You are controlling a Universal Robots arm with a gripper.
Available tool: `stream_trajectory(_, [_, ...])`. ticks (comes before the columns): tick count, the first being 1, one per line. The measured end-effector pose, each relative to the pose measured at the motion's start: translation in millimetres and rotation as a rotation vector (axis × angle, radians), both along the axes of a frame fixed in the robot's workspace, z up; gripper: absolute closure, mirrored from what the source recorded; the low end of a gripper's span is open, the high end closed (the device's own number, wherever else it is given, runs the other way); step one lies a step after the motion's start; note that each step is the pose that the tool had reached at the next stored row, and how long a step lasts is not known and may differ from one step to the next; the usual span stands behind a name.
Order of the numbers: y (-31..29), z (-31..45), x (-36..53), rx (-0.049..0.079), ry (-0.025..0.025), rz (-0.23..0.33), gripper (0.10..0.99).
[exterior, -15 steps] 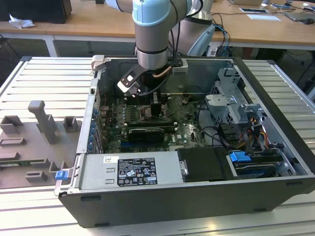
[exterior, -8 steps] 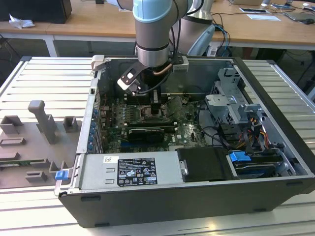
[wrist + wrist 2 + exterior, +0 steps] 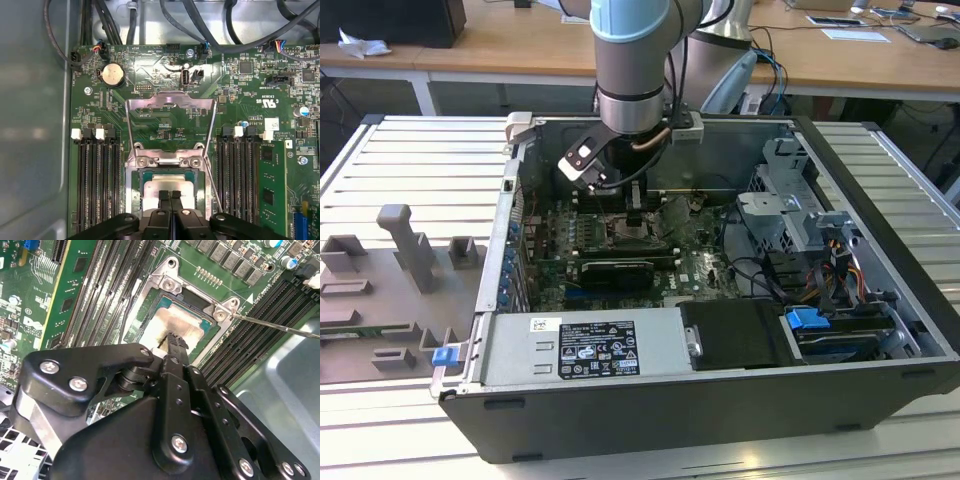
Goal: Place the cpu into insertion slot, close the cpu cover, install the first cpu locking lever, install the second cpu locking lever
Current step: 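Place the cpu into insertion slot, then close the cpu cover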
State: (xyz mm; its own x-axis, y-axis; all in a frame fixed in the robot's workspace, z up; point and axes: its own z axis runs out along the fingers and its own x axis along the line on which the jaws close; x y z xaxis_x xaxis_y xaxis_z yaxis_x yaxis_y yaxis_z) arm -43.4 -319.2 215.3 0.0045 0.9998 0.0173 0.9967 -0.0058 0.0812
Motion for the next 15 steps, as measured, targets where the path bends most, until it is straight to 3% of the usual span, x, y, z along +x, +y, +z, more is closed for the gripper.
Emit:
stream_trajectory(7, [0.0, 2.8, 0.4, 0.0, 0.0006, 0.0, 0.98])
stream_trajectory(8, [0.0, 4.1, 3.4, 0.0, 0.0103, 0.0, 0.98])
stream_trajectory(10, [0.0, 12.5, 3.8, 0.0, 0.0148, 0.0, 0.98])
stream_trajectory(14, [0.0, 21.2, 3.8, 0.0, 0.0151, 0.0, 0.98])
stream_trajectory(15, [0.0, 26.4, 3.8, 0.0, 0.0153, 0.0, 0.98])
